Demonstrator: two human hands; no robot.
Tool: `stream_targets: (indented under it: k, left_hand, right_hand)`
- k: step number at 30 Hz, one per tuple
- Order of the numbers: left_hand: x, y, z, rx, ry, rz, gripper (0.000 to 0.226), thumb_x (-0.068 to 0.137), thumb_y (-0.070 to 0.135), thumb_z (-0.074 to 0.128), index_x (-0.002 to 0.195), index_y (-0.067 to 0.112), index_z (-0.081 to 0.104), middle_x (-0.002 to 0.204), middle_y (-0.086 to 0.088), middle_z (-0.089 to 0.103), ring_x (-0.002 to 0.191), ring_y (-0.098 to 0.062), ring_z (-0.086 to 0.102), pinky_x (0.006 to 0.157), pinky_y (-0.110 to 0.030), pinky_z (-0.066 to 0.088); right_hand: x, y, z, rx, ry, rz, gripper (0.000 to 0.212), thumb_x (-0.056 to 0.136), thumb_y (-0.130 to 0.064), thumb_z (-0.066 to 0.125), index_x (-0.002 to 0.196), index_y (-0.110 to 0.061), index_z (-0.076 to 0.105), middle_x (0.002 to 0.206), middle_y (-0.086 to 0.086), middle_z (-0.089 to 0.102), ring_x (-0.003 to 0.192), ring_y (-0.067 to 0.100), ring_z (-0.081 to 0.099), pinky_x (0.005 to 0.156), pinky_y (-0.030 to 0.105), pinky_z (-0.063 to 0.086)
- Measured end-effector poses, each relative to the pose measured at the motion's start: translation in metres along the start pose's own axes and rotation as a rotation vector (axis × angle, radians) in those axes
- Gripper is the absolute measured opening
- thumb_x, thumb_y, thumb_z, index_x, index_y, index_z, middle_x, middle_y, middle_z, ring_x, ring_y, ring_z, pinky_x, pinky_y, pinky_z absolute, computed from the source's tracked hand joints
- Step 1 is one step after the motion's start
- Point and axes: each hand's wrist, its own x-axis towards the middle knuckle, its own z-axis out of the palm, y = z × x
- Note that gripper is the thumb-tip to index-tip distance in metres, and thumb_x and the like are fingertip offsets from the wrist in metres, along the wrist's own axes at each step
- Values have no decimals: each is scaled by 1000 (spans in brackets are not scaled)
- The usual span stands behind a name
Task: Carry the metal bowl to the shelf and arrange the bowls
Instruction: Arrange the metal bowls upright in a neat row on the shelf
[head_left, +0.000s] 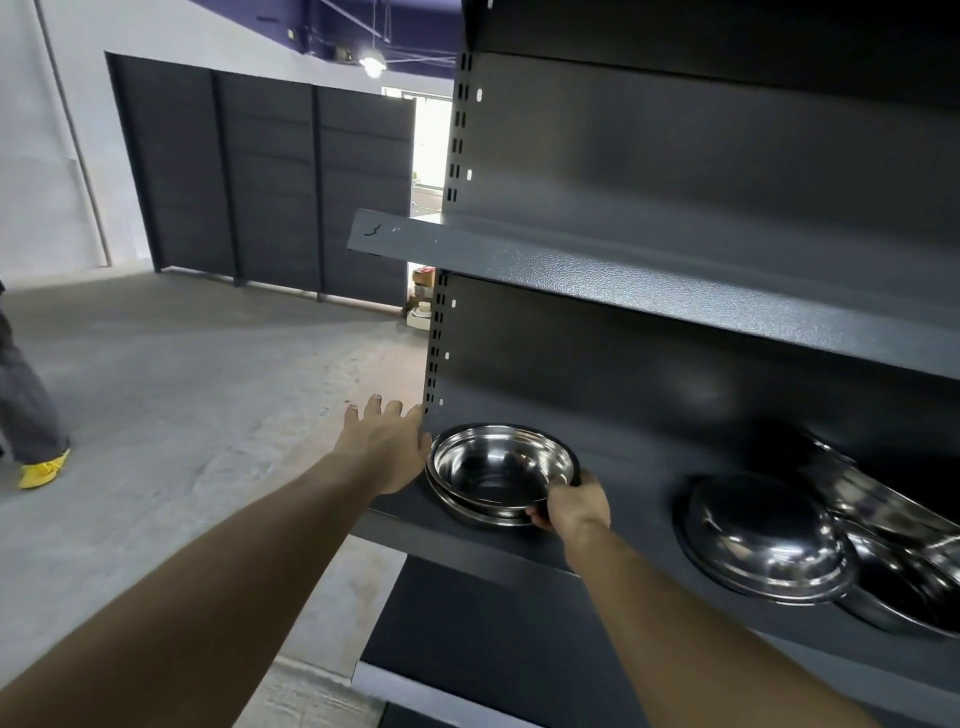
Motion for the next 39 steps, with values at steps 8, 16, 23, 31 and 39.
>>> stream_targets:
  k: [8,16,23,31,39]
  left_hand:
    - [11,20,6,-19,-3,83,52,103,39,26,150,17,34,149,-12,42,144,-35,27,115,-52,24]
    - [29,75,18,-36,-50,267,57,102,46,25,152,20,31,156,-12,36,148,-33,22,119,-54,20]
    - [31,152,26,-38,-69,434,54,102,43,27,149,19,36,152,-10,41,143,-32,29,117,-50,26]
    - [23,248,23,-36,-71,571,56,102,44,29,152,20,34,155,-12,35,147,-31,26,119,-47,23]
    - [22,349,21,-65,-96,546,59,102,47,29,154,19,28,155,-11,36,145,-30,31,119,-47,25]
  right_hand:
    - [1,6,-19,-186,53,10,39,102,-19,48,140,-10,43,97,17,68,45,19,59,37,22,48]
    - [6,4,-75,-180,215,51,41,103,-25,47,139,-5,48,98,9,55,47,21,58,30,21,46]
    - [-3,5,-149,-212,425,69,37,100,-26,50,125,1,60,117,18,65,91,40,70,69,42,63]
    - [-2,10,-237,-50,509,113,30,99,-22,51,116,0,62,111,21,68,61,24,66,30,17,42]
    - [35,4,-334,-79,601,44,49,105,-35,33,127,3,55,122,23,65,110,42,64,92,45,56]
